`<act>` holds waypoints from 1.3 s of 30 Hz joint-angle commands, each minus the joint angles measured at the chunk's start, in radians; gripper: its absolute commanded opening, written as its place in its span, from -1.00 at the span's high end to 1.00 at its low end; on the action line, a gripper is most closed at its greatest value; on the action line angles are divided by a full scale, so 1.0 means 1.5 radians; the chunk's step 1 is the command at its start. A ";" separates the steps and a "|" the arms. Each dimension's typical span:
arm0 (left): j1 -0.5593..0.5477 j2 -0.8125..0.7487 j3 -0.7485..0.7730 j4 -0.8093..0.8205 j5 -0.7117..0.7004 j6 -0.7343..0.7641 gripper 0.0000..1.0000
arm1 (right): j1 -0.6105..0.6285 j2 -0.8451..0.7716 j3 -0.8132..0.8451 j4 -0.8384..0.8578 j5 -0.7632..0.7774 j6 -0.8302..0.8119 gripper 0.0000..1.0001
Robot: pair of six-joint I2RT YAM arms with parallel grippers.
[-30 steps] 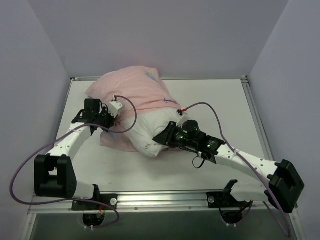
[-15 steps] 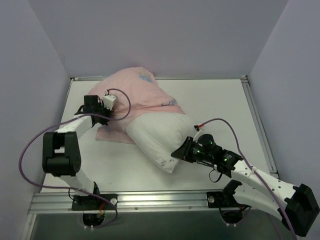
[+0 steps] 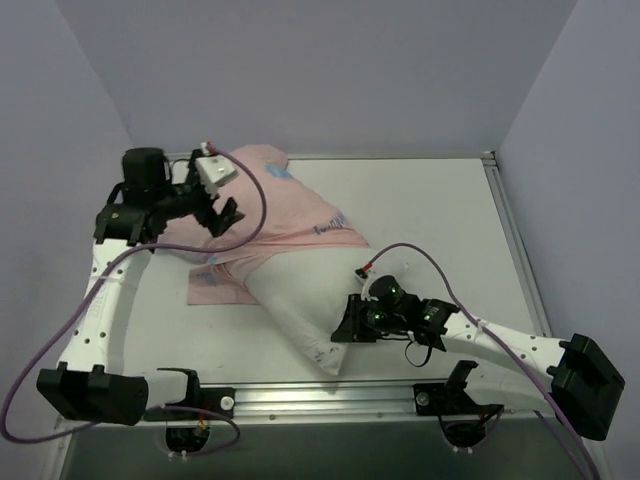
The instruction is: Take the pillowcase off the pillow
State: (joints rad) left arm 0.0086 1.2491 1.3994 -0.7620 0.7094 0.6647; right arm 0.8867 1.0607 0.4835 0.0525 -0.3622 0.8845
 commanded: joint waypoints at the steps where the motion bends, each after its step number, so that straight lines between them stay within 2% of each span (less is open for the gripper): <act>1: -0.211 0.080 0.075 0.029 -0.120 -0.109 -0.88 | 0.023 0.010 0.002 -0.075 -0.046 -0.022 1.00; 2: -0.288 0.129 0.089 0.036 -0.184 -0.117 -0.91 | 0.024 0.009 0.004 -0.078 -0.040 -0.025 1.00; 3: -0.316 0.130 0.101 0.045 -0.203 -0.122 -0.91 | 0.024 0.009 0.005 -0.083 -0.036 -0.028 1.00; 6: -0.380 0.242 0.159 0.045 -0.222 -0.115 -0.96 | 0.027 0.002 0.005 -0.098 -0.023 -0.030 1.00; 8: -0.399 0.279 0.215 0.026 -0.212 -0.115 -1.00 | 0.027 -0.007 -0.004 -0.096 -0.016 -0.024 1.00; 13: -0.439 0.372 0.286 0.003 -0.238 -0.126 -0.58 | 0.030 -0.009 -0.006 -0.095 -0.008 -0.016 1.00; 17: -0.442 0.408 0.299 -0.002 -0.272 -0.131 0.18 | 0.029 -0.014 0.002 -0.107 -0.001 -0.022 1.00; 18: -0.442 0.410 0.300 0.002 -0.284 -0.137 0.69 | 0.029 -0.014 0.005 -0.108 -0.001 -0.022 1.00; 19: -0.442 0.416 0.300 0.021 -0.299 -0.147 0.95 | 0.029 -0.016 0.006 -0.111 0.001 -0.023 1.00; 23: -0.436 0.449 0.329 0.071 -0.411 -0.188 0.95 | 0.030 -0.024 -0.007 -0.101 -0.005 -0.017 1.00; 24: -0.425 0.462 0.342 0.076 -0.475 -0.192 0.95 | 0.030 -0.028 -0.011 -0.099 -0.008 -0.011 1.00; 26: -0.401 0.515 0.393 0.073 -0.537 -0.199 0.95 | 0.031 -0.045 -0.017 -0.110 -0.008 -0.006 1.00; 27: -0.365 0.550 0.423 0.067 -0.573 -0.201 0.95 | 0.032 -0.055 -0.017 -0.127 0.001 -0.003 1.00; 30: -0.298 0.589 0.441 0.071 -0.600 -0.195 0.96 | 0.033 -0.099 -0.024 -0.144 0.013 0.015 1.00; 31: -0.251 0.591 0.437 0.089 -0.615 -0.181 0.95 | 0.035 -0.110 -0.029 -0.148 0.016 0.031 1.00; 34: -0.164 0.583 0.393 0.143 -0.626 -0.149 0.95 | 0.034 -0.154 -0.058 -0.154 0.023 0.060 1.00; 39: -0.098 0.564 0.319 0.178 -0.594 -0.090 0.95 | 0.033 -0.185 -0.077 -0.147 0.036 0.073 1.00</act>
State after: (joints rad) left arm -0.2546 2.1208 1.9335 -0.6720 -0.0055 0.4076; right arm 0.9092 0.7971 0.4065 0.0349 -0.1871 0.9665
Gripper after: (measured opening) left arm 0.031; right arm 0.167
